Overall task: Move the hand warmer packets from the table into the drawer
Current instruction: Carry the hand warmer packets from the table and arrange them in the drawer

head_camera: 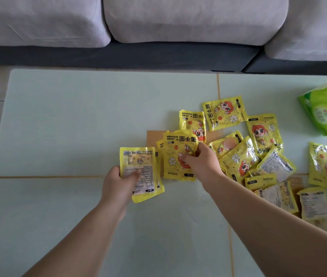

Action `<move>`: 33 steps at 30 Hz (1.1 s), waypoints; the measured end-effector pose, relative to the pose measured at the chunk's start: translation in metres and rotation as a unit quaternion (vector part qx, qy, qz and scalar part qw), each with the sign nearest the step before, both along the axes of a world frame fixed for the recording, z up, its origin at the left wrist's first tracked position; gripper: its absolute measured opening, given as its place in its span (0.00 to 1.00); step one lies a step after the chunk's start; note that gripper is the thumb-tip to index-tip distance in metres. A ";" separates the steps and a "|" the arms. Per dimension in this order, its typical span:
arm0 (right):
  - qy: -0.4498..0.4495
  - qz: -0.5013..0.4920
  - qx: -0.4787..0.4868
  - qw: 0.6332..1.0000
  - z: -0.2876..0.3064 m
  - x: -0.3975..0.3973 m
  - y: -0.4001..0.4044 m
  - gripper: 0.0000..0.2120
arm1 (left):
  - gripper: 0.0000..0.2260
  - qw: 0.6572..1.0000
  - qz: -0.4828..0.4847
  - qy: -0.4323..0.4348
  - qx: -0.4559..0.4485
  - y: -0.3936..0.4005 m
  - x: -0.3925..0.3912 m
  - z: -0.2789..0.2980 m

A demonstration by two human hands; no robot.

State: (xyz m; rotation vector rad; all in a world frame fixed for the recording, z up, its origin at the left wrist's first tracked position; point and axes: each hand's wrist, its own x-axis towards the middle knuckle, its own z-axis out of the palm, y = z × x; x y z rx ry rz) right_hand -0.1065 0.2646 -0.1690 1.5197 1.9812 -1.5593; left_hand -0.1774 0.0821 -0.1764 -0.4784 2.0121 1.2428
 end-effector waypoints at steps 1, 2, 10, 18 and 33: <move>0.011 -0.019 -0.016 1.000 0.001 0.004 0.001 0.09 | 0.05 1.000 -0.001 -0.008 0.005 -0.001 0.001 0.000; 0.024 -0.040 -0.037 0.998 0.001 0.009 0.002 0.08 | 0.05 1.000 -0.003 -0.013 0.006 -0.002 0.001 0.000; 0.075 -0.155 -0.128 0.977 0.008 0.058 0.015 0.08 | 0.05 0.998 -0.024 -0.042 0.030 -0.006 0.009 0.007; 0.100 -0.260 -0.154 0.948 0.036 0.133 0.014 0.09 | 0.07 0.988 -0.094 -0.094 0.075 0.019 0.036 0.038; 0.199 -0.528 -0.129 0.816 0.090 0.313 -0.081 0.16 | 0.05 0.905 -0.371 -0.173 0.118 0.060 0.137 0.085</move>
